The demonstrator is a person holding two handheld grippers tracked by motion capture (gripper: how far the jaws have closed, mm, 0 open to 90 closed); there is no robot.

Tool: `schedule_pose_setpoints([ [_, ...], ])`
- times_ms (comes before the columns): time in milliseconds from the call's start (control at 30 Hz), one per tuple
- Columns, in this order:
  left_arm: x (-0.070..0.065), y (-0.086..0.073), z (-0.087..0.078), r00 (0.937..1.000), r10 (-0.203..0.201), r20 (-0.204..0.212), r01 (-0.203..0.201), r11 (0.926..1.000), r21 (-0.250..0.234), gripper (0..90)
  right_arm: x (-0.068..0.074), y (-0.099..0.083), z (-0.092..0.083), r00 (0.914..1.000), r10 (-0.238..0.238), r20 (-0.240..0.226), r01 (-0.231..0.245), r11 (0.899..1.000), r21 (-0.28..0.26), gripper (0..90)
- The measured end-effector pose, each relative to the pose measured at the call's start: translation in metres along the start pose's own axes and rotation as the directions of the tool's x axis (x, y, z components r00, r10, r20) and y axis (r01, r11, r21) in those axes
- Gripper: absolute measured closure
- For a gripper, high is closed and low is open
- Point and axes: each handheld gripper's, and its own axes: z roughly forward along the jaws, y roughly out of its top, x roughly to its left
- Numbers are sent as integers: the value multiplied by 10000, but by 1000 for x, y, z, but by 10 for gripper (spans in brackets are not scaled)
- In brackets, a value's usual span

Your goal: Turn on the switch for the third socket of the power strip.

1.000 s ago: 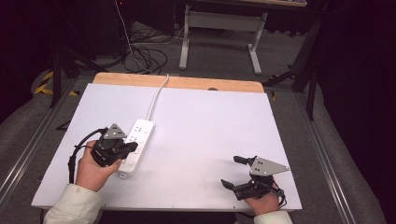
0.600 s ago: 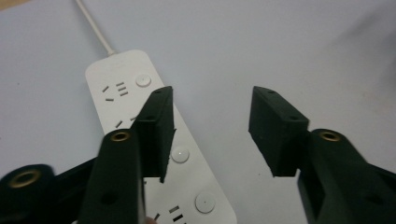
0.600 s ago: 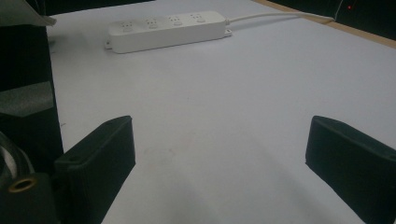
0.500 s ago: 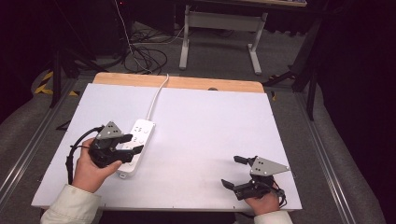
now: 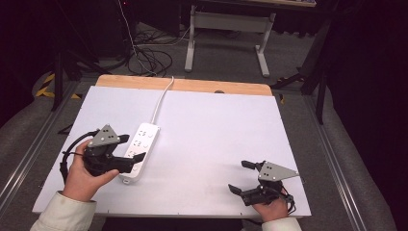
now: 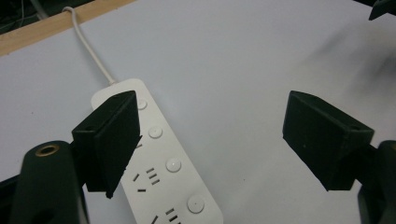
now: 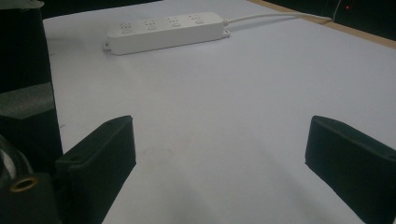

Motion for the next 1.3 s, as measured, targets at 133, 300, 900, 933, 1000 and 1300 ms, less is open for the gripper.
schedule_pose_setpoints([
  [133,1,-5,-7,9995,-40,-300,35,9998,-178,149,0,0,-1,10000,16,-21,-16,10000,-41,90],
  [300,3,-15,-15,9990,-73,-446,54,9991,-418,125,0,0,-1,10000,-1,-23,1,10000,-66,89],
  [900,17,-55,-41,9948,-595,-821,524,9949,-858,113,0,0,-3,10000,32,20,-32,10000,-91,94],
  [933,18,-58,-40,9938,-681,-883,596,9936,-955,113,0,0,-3,10000,41,8,-40,9999,-102,94],
  [1000,20,-65,-39,9926,-807,-908,709,9917,-1070,113,0,0,-3,10000,37,-4,-37,9999,-100,94],
  [1300,27,-92,-35,9923,-734,-997,586,9878,-1440,113,0,0,-2,10000,53,0,-53,10000,-41,95],
])
